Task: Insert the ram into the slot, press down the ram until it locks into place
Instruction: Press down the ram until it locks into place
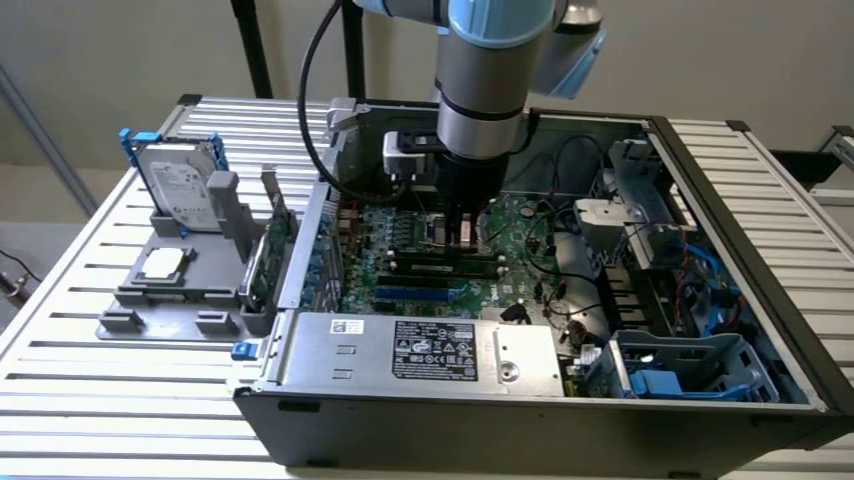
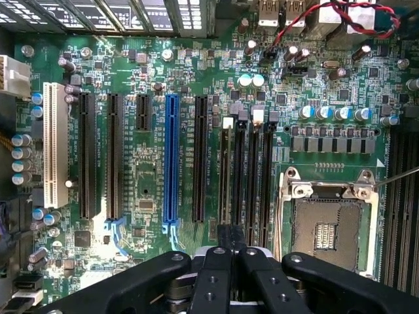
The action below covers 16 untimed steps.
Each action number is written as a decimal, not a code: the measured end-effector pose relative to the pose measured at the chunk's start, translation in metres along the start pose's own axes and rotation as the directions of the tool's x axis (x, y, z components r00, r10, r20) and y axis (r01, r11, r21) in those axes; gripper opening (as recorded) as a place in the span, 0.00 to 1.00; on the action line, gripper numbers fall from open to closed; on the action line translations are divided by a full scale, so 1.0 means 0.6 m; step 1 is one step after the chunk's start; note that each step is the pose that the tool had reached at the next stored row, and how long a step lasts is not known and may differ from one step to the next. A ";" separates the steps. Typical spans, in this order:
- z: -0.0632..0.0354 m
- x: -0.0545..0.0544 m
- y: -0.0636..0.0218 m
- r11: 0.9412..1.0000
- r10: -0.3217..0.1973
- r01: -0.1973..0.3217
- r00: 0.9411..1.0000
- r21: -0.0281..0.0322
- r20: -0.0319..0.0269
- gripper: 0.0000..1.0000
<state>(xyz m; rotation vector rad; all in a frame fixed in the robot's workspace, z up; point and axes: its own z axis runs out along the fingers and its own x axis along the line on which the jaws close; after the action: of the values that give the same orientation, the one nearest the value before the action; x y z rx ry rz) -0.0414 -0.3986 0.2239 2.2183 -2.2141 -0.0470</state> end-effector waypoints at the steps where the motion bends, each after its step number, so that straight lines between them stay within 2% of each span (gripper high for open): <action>1: -0.004 0.000 0.000 1.000 0.000 0.000 1.000 0.000 0.000 0.11; 2: -0.009 -0.001 0.001 1.000 0.001 -0.001 1.000 0.000 0.002 0.11; 9: -0.062 -0.001 -0.001 1.000 0.000 0.000 1.000 -0.001 0.000 0.11; 16: -0.065 -0.001 -0.001 1.000 0.000 0.000 1.000 -0.002 0.000 0.11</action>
<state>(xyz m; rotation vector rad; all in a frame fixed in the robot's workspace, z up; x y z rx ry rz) -0.0398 -0.3985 0.2628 2.2169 -2.2134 -0.0500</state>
